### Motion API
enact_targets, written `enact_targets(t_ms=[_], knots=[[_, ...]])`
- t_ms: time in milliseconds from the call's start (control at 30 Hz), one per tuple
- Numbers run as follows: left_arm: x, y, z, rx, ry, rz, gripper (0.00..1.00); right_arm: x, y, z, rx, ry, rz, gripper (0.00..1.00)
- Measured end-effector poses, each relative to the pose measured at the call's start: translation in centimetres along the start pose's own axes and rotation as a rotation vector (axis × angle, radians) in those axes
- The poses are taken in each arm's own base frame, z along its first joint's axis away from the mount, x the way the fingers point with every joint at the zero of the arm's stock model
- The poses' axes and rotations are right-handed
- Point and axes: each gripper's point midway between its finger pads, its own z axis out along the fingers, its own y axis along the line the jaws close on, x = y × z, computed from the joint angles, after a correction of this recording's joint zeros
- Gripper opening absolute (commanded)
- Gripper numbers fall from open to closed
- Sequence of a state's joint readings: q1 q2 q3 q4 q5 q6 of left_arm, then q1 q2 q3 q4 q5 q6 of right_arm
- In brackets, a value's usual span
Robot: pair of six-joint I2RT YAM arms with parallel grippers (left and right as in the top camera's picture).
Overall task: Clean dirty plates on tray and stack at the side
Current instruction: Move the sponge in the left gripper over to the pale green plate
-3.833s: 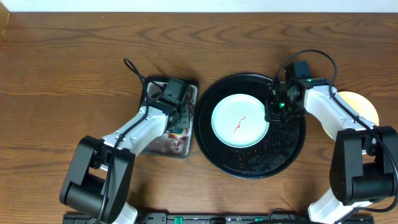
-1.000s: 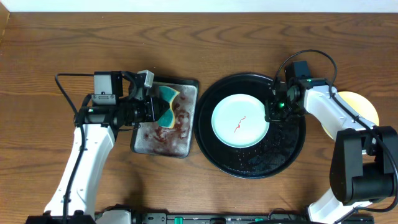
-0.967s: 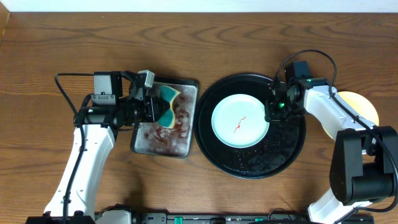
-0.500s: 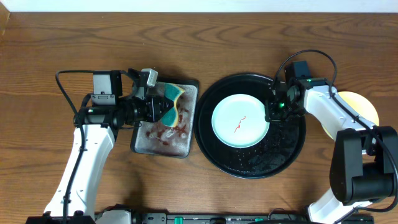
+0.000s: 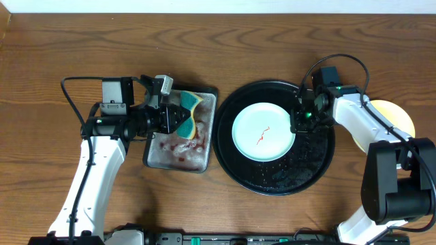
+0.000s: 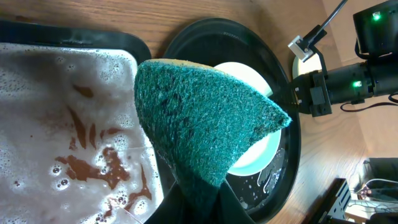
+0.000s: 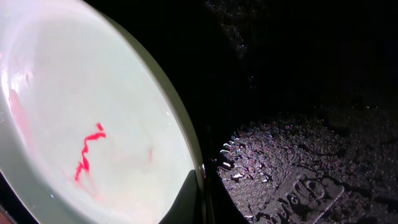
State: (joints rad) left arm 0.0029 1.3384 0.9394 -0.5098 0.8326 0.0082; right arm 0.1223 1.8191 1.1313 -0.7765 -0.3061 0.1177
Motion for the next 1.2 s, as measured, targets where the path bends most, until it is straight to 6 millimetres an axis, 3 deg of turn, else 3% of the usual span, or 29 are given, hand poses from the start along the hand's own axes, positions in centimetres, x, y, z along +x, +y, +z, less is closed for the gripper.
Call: enact_targets(t_ms=[300, 567, 700, 1200], knots=[[-0.6, 0.0, 0.0, 0.002, -0.021, 0.021, 0.07, 0.0, 0.0, 0.0, 0.0, 0.0, 0.0, 0.01], [-6.1, -1.0, -0.7, 0.017, -0.224, 0.179, 0.08, 0.0, 0.0, 0.0, 0.0, 0.0, 0.0, 0.01], [-7.7, -1.4, -1.1, 0.018, -0.289, 0.212, 0.07, 0.0, 0.0, 0.0, 0.0, 0.0, 0.0, 0.01], [-7.9, -1.4, -1.2, 0.018, -0.295, 0.2, 0.07, -0.1, 0.0, 0.0, 0.0, -0.007, -0.002, 0.01]])
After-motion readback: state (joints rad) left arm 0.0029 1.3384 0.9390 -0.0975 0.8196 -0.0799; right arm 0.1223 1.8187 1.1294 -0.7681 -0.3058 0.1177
